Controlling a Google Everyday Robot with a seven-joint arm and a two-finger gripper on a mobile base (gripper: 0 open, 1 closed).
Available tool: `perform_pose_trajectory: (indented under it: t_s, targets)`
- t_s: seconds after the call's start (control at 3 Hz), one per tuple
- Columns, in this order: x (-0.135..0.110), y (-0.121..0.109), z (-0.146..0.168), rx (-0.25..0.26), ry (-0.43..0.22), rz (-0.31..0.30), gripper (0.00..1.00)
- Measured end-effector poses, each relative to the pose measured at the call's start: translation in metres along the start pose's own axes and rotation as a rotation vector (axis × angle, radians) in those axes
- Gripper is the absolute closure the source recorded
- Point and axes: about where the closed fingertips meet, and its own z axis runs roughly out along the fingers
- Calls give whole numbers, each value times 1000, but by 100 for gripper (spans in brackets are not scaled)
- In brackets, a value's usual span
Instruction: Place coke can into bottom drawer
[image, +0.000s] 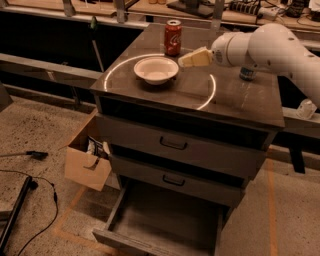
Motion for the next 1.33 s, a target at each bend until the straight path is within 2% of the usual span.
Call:
perform_pose_trajectory:
  t_s: [0.33, 1.0, 1.33]
  targets:
    - [-3, -6, 26, 42, -26, 48, 0]
    - [-15, -14, 84, 111, -106, 94, 0]
    - [-20, -17, 102, 129, -117, 114, 0]
